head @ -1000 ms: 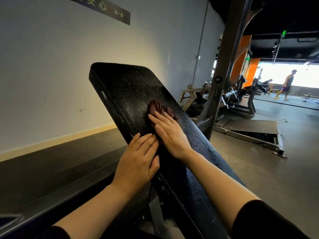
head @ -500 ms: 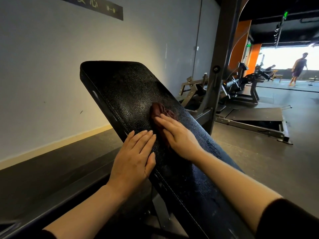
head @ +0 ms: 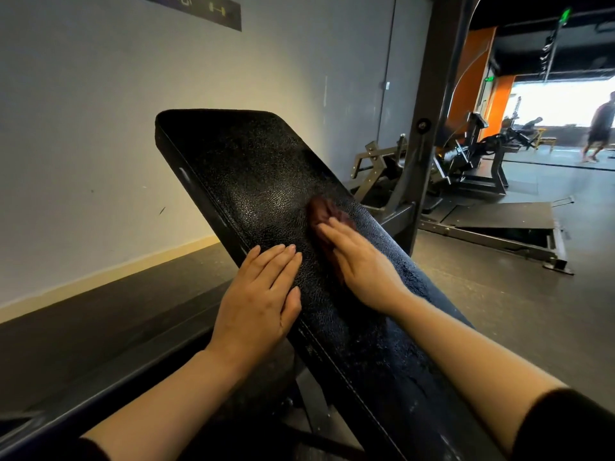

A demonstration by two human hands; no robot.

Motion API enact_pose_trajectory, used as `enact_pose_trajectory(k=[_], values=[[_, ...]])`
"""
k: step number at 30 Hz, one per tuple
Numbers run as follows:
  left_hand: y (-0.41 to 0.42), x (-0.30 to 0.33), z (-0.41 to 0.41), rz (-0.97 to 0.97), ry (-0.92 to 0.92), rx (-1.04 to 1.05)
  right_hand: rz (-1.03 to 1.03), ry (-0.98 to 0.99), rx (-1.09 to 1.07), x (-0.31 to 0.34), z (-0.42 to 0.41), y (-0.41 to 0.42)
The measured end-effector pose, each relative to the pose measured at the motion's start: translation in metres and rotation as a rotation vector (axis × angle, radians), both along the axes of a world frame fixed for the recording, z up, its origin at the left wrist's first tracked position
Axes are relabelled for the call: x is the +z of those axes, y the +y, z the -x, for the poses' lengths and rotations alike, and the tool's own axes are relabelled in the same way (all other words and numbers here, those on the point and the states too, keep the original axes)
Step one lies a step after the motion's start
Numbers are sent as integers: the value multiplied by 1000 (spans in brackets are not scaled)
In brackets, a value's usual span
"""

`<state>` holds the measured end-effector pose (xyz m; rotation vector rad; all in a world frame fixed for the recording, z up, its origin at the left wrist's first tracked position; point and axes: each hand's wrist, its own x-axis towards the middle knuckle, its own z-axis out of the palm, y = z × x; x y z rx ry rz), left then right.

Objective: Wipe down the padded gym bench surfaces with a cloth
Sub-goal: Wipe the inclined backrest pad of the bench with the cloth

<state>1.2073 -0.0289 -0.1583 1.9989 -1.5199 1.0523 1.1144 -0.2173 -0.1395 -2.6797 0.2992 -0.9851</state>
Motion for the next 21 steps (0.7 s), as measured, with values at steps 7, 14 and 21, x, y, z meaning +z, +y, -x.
enact_pose_trajectory(k=[7, 14, 21], values=[[-1, -2, 0, -21, -7, 15, -155, 11, -158, 27, -36, 9], [0, 0, 1, -12, -31, 26, -78, 13, -41, 22, -26, -18], [-3, 0, 2, -22, -31, 53, -84, -37, -12, 44, -60, 27]])
